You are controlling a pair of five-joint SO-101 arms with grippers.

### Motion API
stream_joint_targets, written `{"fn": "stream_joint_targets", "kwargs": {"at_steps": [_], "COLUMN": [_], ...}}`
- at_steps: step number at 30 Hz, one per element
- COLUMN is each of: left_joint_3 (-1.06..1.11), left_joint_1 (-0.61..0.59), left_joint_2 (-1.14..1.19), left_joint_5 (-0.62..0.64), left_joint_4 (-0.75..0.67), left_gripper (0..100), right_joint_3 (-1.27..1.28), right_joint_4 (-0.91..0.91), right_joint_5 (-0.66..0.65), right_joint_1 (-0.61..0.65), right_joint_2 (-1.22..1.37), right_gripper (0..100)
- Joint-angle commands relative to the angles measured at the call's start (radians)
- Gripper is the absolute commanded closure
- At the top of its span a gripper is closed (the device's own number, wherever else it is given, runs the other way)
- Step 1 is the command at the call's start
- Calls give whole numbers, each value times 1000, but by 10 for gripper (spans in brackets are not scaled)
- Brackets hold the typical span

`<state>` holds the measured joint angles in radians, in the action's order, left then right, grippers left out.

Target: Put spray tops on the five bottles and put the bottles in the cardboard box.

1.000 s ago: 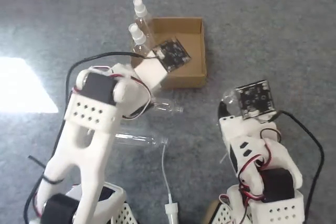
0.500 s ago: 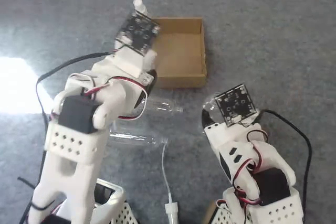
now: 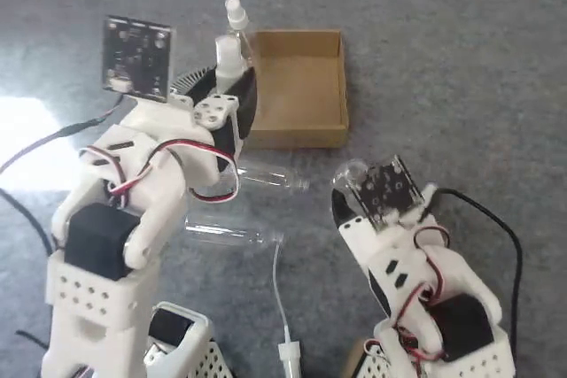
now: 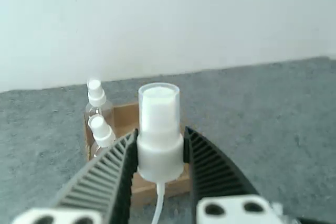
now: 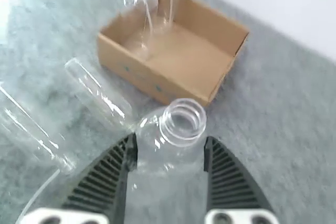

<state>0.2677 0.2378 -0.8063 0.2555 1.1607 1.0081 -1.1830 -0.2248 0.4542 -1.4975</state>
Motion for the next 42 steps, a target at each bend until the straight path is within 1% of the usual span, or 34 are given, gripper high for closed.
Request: {"fn": "stream_joint_targets", "kwargs": {"at_steps": [1, 3, 7, 12, 18, 26, 30, 34, 42], "left_joint_3": [-38, -42, -42, -42, -38, -36, -33, -8, 150], "left_joint_1": [2, 9, 109, 192, 203, 338, 358, 361, 361], "left_joint_2": [-28, -28, -29, -29, -20, -20, -20, -20, -28], "left_joint_5": [55, 75, 77, 83, 80, 66, 37, 38, 37], "left_joint_4": [-52, -54, -68, -98, -146, -146, -169, -192, -353], "left_gripper": [957, 957, 957, 957, 957, 957, 957, 957, 957], "right_joint_3": [61, 118, 189, 192, 193, 195, 196, 196, 196], "right_joint_4": [5, 36, 47, 47, 45, 41, 38, 36, 36], "right_joint_5": [-44, -94, -130, -130, -130, -130, -130, -130, -130], "right_joint_1": [51, 73, 114, 119, 120, 128, 180, 186, 189], "right_joint_2": [-145, -211, -321, -291, -288, -286, -286, -286, -286], "right_gripper": [929, 929, 929, 926, 926, 926, 928, 928, 928]}}
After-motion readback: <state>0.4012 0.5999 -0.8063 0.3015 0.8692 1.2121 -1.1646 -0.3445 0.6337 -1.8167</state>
